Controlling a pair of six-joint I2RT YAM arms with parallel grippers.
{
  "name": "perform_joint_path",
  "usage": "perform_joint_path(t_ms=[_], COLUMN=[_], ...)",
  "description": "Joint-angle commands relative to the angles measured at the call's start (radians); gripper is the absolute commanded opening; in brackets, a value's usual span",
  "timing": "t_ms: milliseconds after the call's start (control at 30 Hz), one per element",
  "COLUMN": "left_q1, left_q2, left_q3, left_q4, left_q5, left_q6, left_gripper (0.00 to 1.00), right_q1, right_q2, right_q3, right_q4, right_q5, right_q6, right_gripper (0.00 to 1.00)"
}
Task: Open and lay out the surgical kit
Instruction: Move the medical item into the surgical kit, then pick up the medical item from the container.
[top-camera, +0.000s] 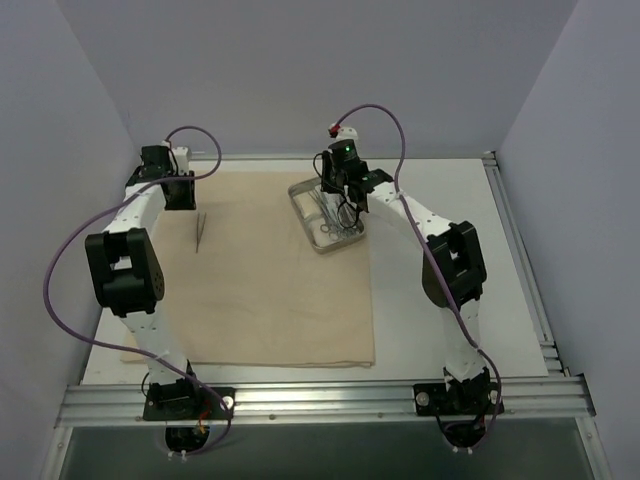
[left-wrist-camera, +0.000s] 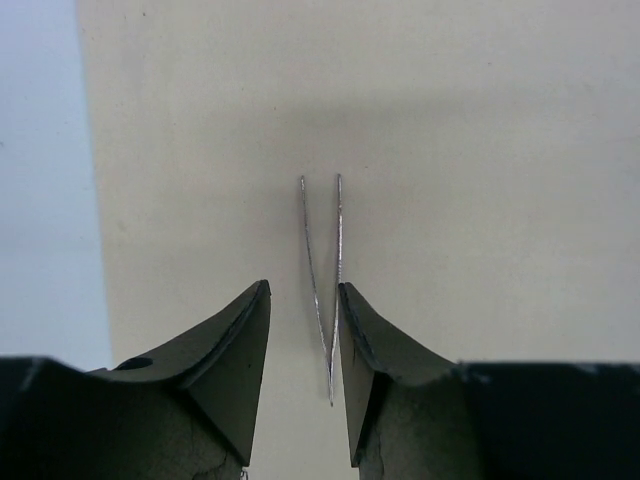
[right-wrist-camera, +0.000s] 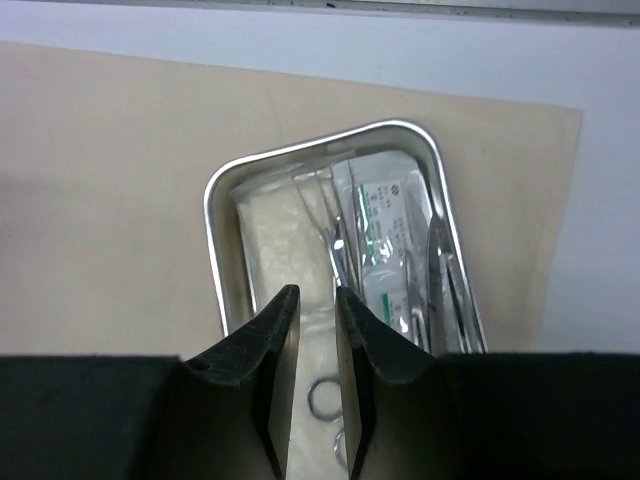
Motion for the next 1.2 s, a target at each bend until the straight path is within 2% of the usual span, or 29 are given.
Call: perform_joint_path(t_ms=[0,133,333,467,733,1167], left_q1=[0.003,0.003,0.003,0.003,0.003,0.005], left_q2=[-0.094,-0.103,-0.060,-0.043,-0.036,-0.031], left_q3=[0.042,0.042,0.080,0.095,0.100,0.094], left_q4=[-0.068,-0.113,-0.168,-0.187,-0.199,-0.193], left_q5=[0.075,0.103,0.124,0.133,0.135,0.139], left_q6=[0.058,0.083,0.089,0.091,0.095,0.092], left_gripper=[0.43,0.43,0.44,0.44,0.43,0.43], right_q1=[-0.026,-0.039,-0.044,-0.044,-0.049,-0.064], right_q2=[0.127,0.184,0.268,0.324,0.347,0.397], right_q3=[0.167,0.223,0.335,0.359,0.347,0.336], right_q4=[-0.241,-0.267,-0.341,-0.381,-0.383,-0.384], right_q5=[-0.100,-0.081,0.049,0.060,0.074,0.032], right_q6=[-0.156,-0.178,-0.218,-0.224,-0.219,-0.210], right_gripper=[0.17,0.13,0.10,0.08,0.17,0.20])
